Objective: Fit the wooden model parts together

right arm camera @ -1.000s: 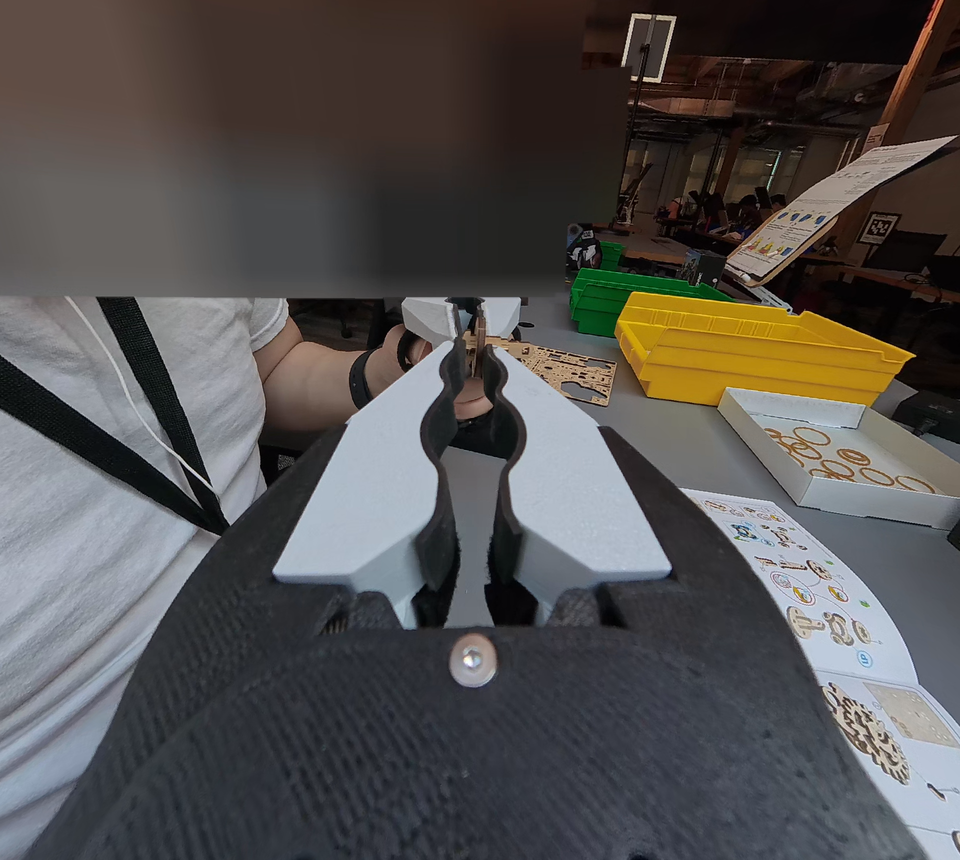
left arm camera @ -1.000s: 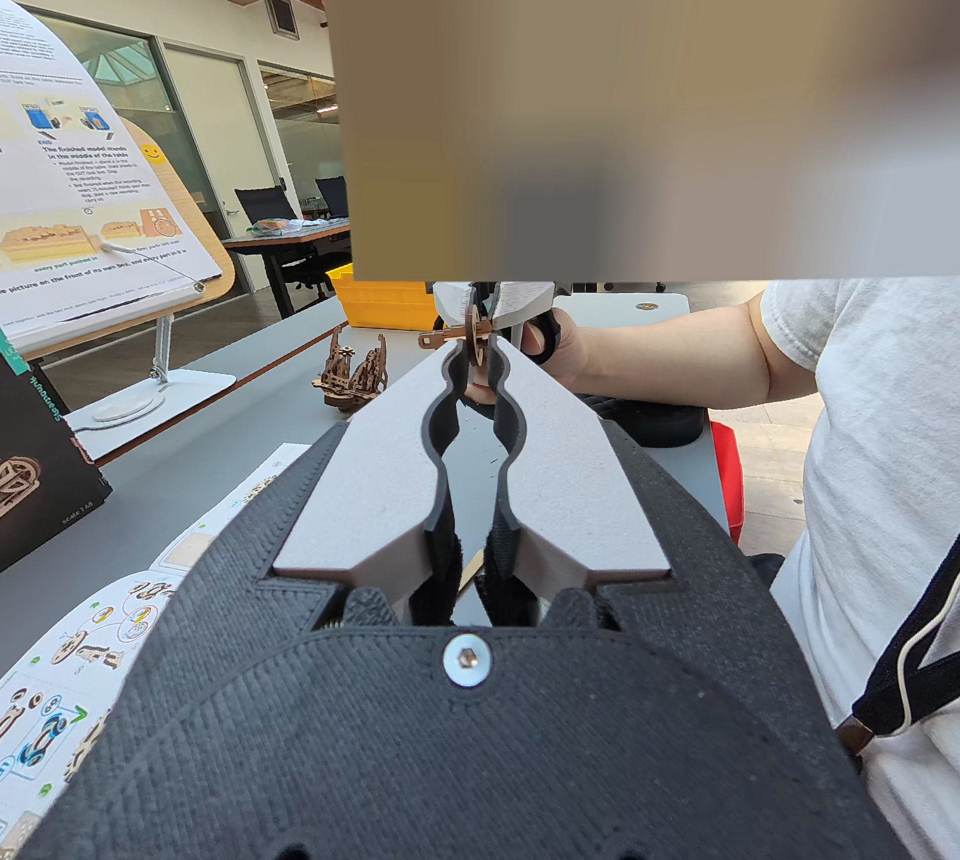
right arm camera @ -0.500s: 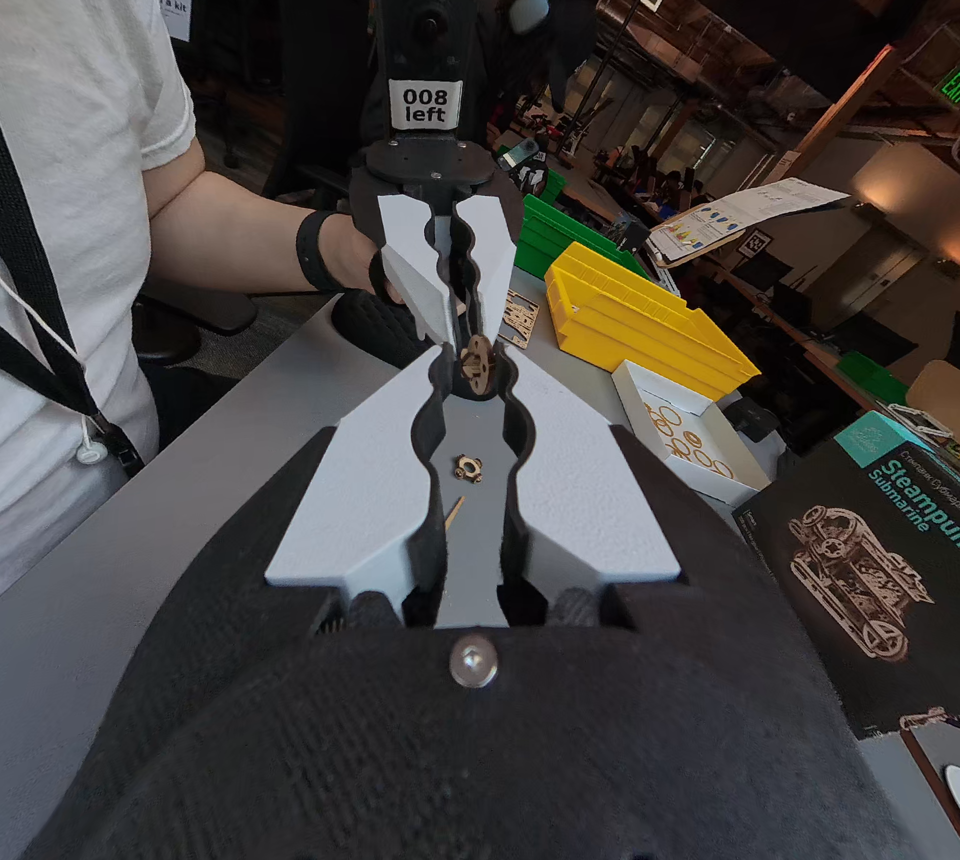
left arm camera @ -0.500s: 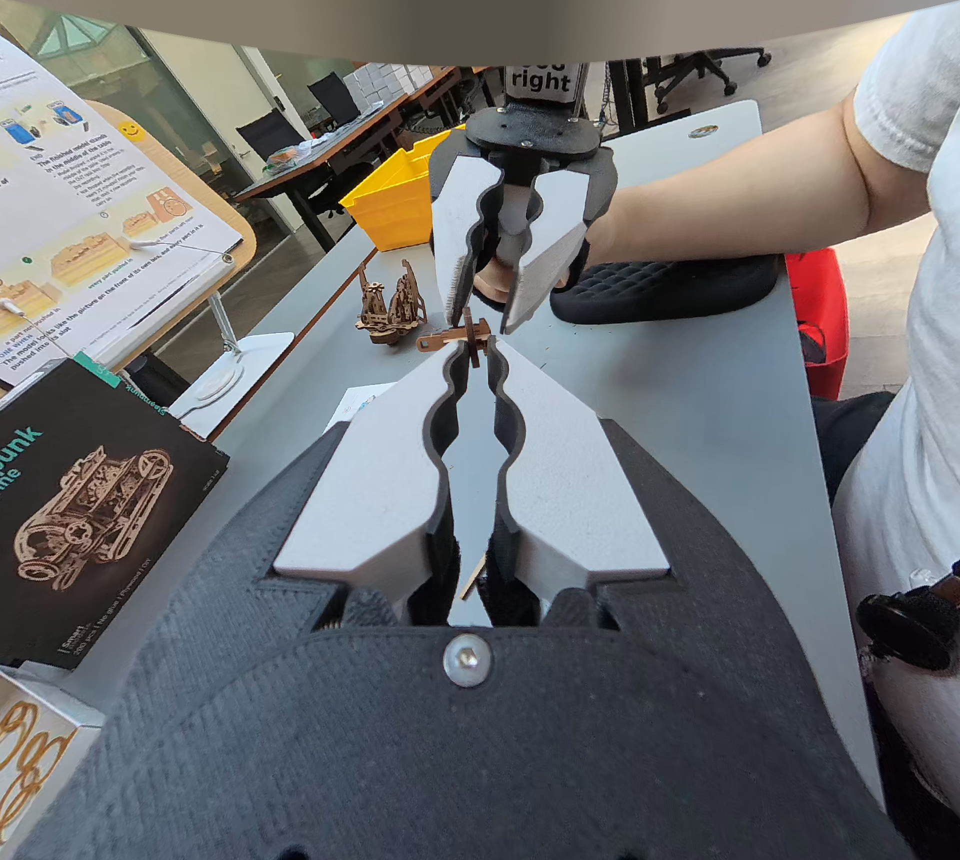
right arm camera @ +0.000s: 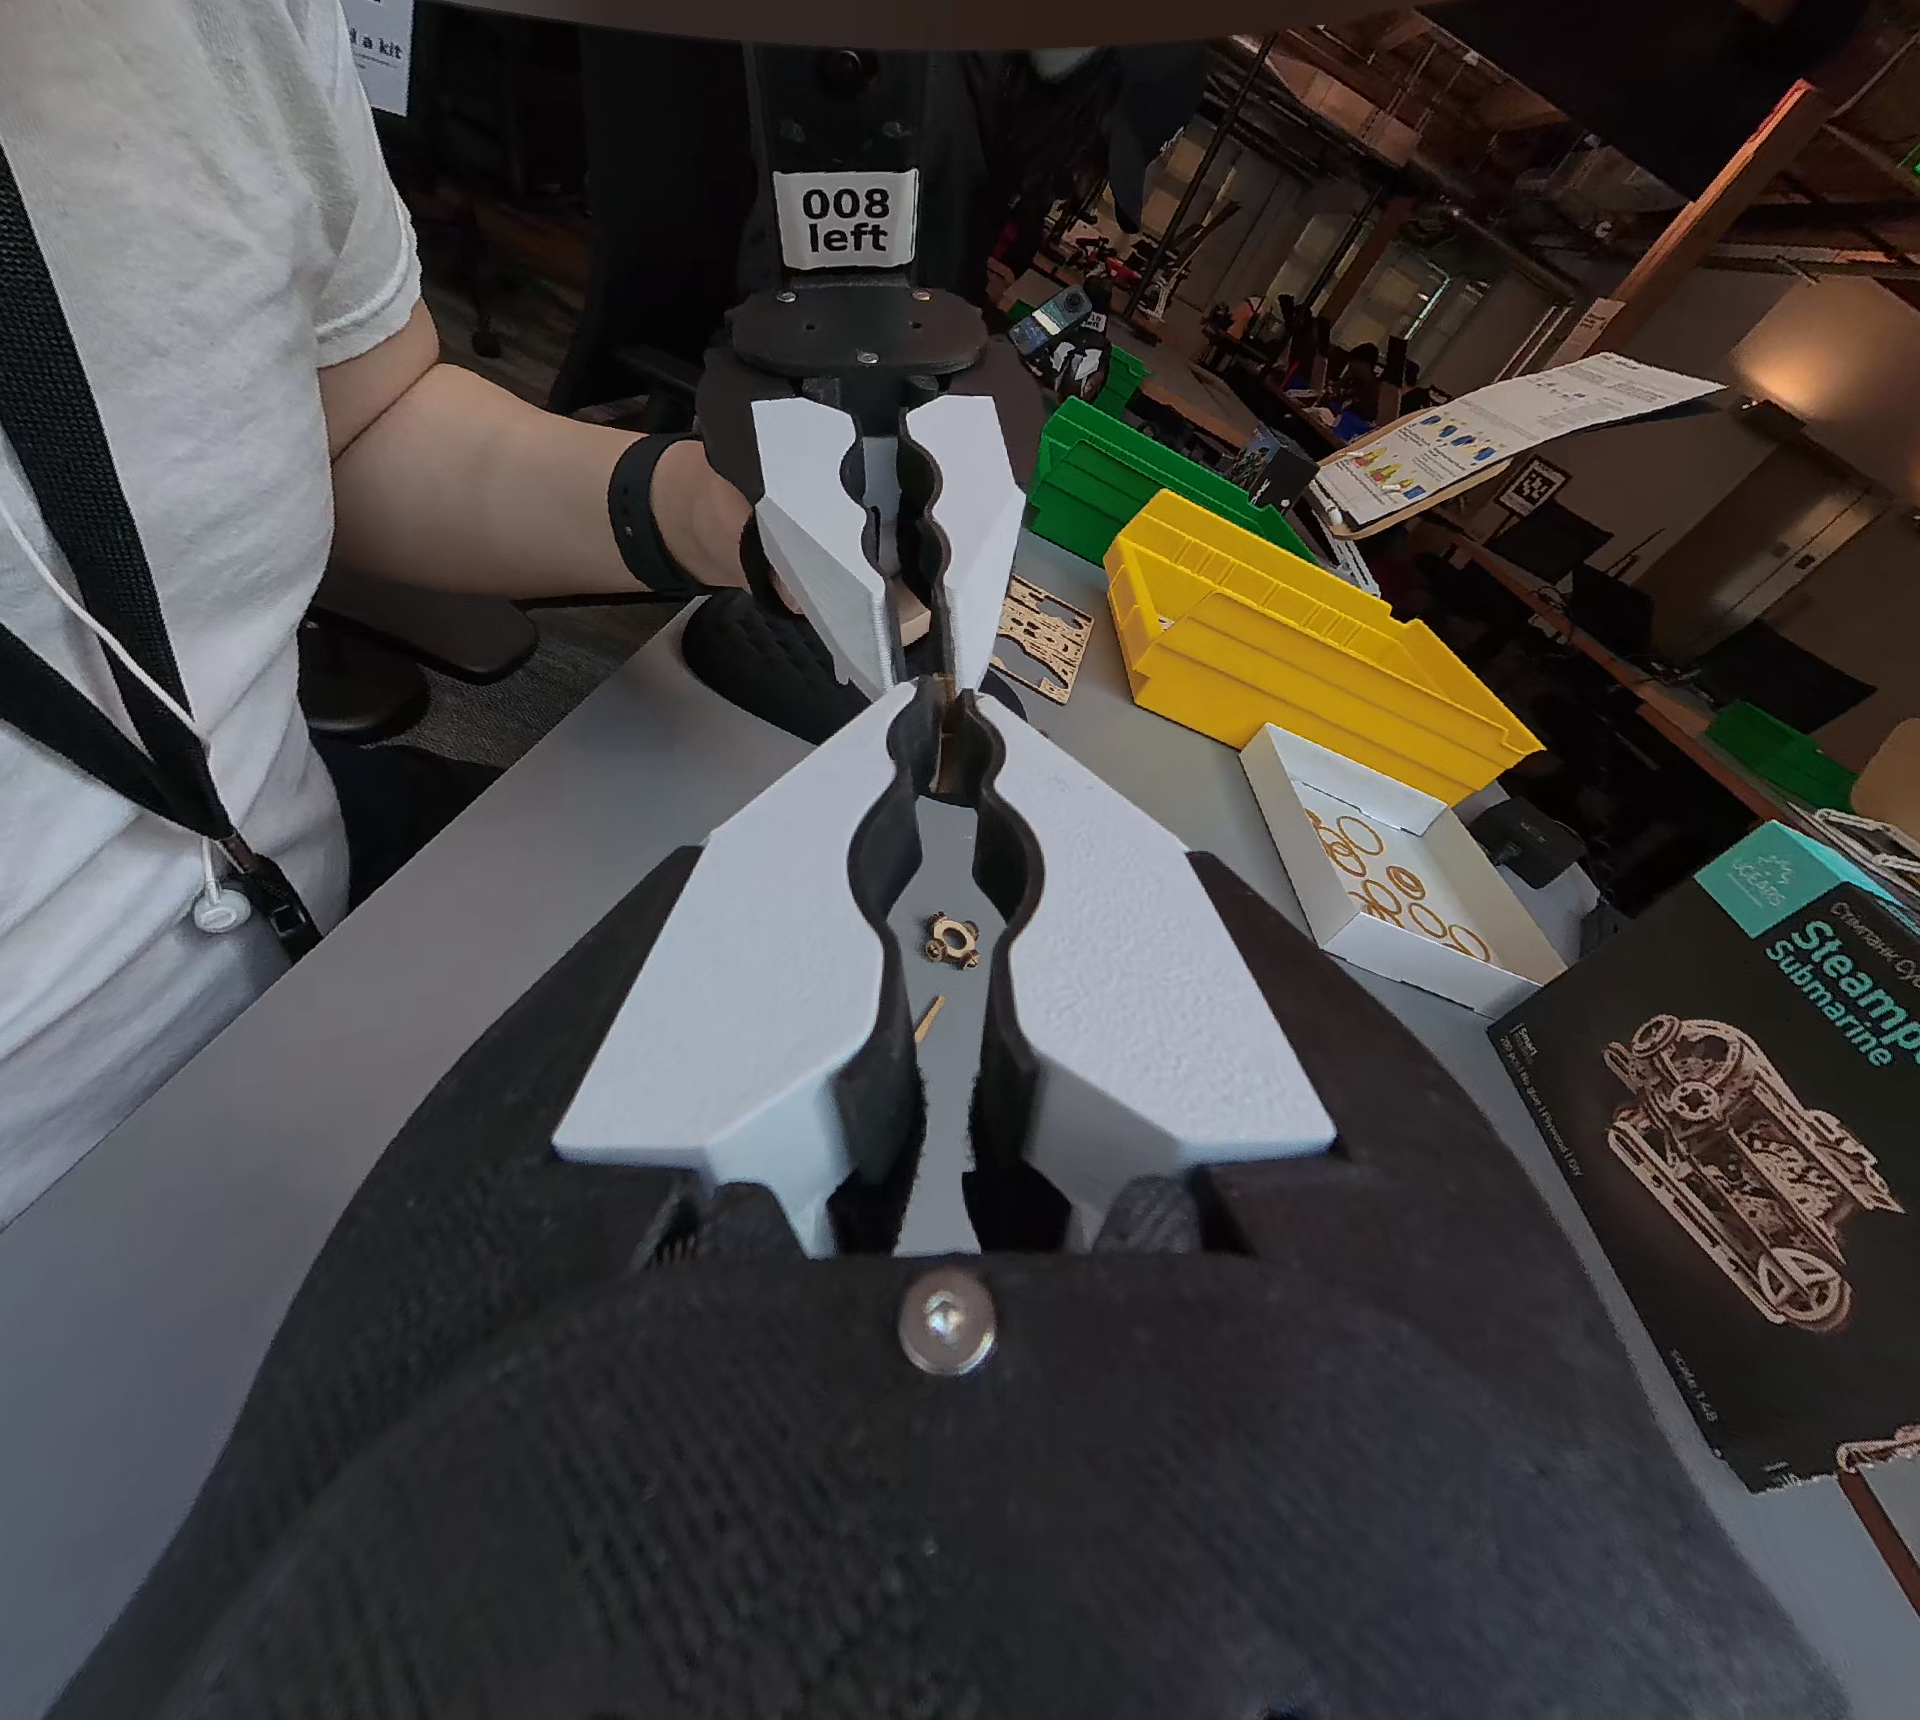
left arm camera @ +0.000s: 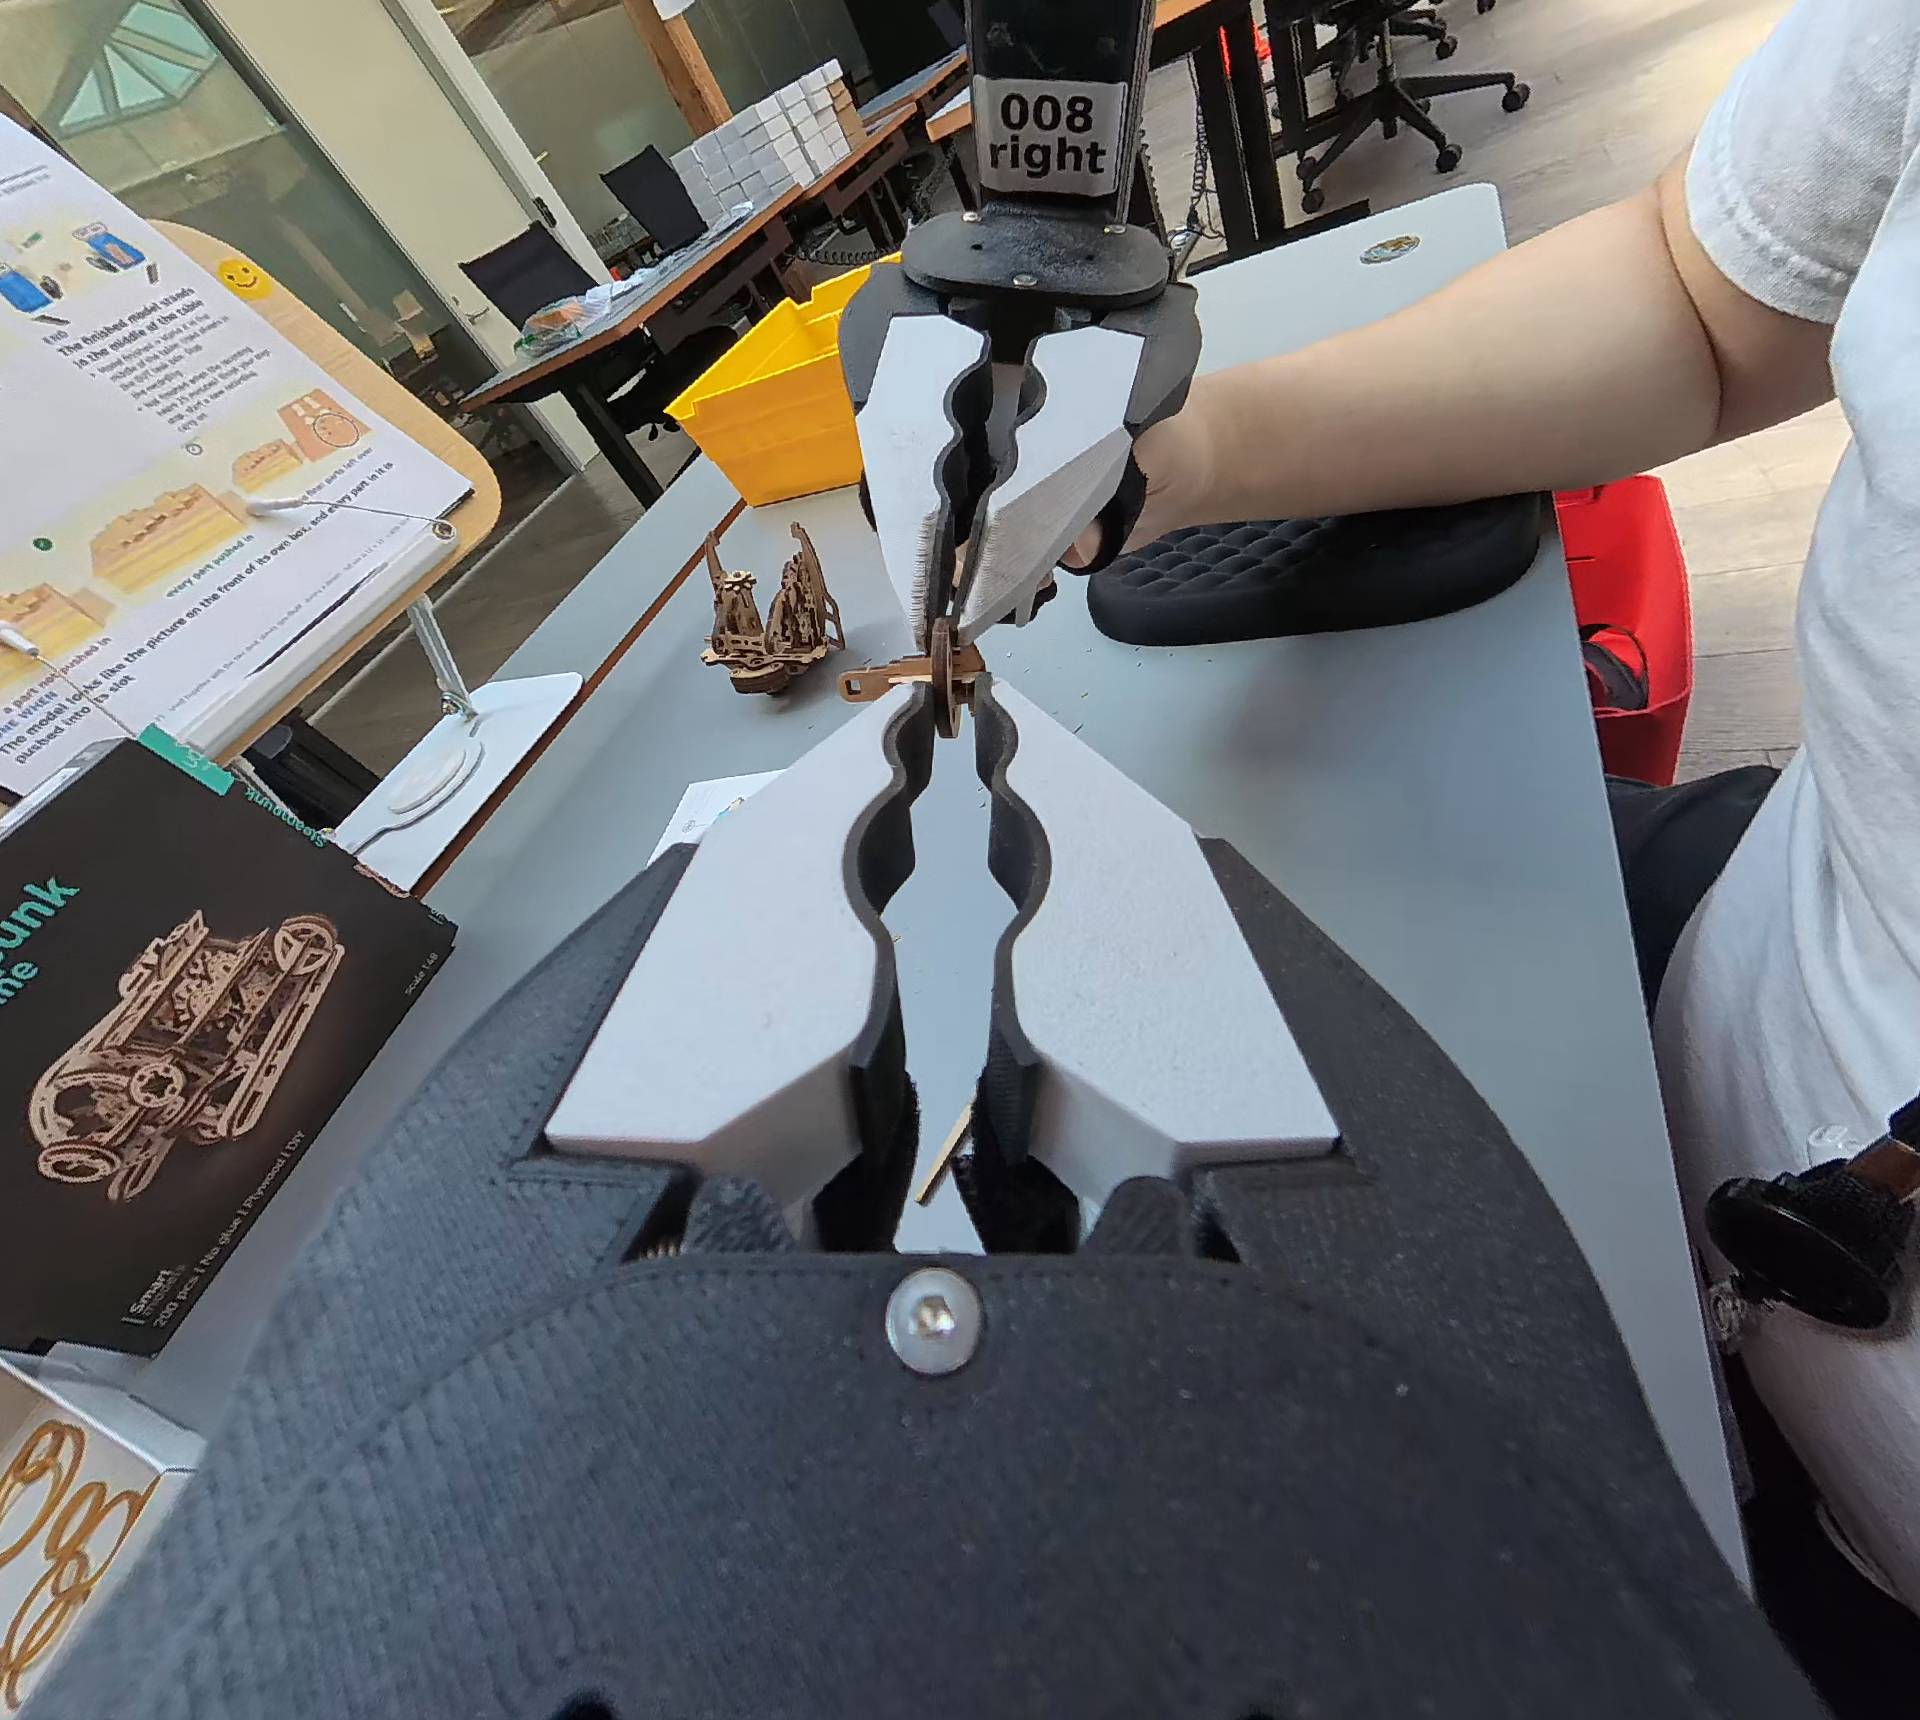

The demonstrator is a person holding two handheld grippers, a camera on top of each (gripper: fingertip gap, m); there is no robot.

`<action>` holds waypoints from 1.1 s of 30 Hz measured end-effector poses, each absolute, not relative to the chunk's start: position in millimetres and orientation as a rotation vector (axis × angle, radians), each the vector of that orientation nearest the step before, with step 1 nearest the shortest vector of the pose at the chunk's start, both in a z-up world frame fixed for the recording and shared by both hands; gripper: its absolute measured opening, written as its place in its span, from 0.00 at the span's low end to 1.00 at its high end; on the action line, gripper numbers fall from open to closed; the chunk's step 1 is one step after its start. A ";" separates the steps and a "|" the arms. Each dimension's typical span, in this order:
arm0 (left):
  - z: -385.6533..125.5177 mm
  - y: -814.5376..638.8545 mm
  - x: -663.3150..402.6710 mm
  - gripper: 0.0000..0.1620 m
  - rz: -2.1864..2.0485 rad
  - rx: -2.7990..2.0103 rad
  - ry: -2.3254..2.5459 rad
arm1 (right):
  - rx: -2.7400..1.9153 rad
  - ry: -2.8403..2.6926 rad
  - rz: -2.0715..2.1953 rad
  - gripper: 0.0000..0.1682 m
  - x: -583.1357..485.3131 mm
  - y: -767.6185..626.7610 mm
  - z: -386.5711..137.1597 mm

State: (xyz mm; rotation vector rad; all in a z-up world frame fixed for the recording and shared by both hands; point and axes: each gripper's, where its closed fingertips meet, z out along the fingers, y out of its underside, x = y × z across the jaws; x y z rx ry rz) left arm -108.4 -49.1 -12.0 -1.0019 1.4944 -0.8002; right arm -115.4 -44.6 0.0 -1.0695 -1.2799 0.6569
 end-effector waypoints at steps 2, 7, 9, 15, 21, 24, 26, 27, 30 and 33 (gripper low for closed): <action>-13.0 -49.4 -108.0 0.03 -0.793 -0.997 1.496 | -1.070 -1.287 0.671 0.01 -115.1 -45.3 -0.7; -5.9 -45.9 -110.2 0.03 -0.861 -1.000 1.430 | -1.056 -1.198 0.777 0.08 -111.3 -43.8 12.2; -2.8 -44.1 -112.7 0.03 -0.898 -1.006 1.402 | -1.094 -1.177 0.818 0.10 -109.2 -40.3 12.3; -3.6 -45.6 -114.5 0.03 -0.922 -1.006 1.407 | -1.187 -1.236 0.817 0.05 -117.6 -39.8 -3.4; -24.3 -41.1 -113.6 0.03 -0.793 -1.051 1.521 | -1.342 -1.336 0.684 0.05 -119.5 -32.7 -28.0; -38.6 -40.1 -113.0 0.03 -0.756 -1.092 1.593 | -1.423 -1.401 0.626 0.05 -120.0 -31.2 -45.0; -45.3 -39.9 -112.5 0.03 -0.756 -1.120 1.617 | -1.458 -1.432 0.595 0.04 -119.7 -30.8 -53.0; -47.4 -39.9 -112.3 0.03 -0.764 -1.131 1.623 | -1.463 -1.447 0.578 0.04 -119.6 -31.0 -55.6; -48.5 -39.1 -112.5 0.03 -0.807 -1.156 1.613 | -1.484 -1.444 0.583 0.03 -120.0 -31.0 -57.8; -48.2 -38.4 -113.4 0.04 -0.834 -1.173 1.600 | -1.498 -1.418 0.638 0.03 -121.4 -30.9 -57.8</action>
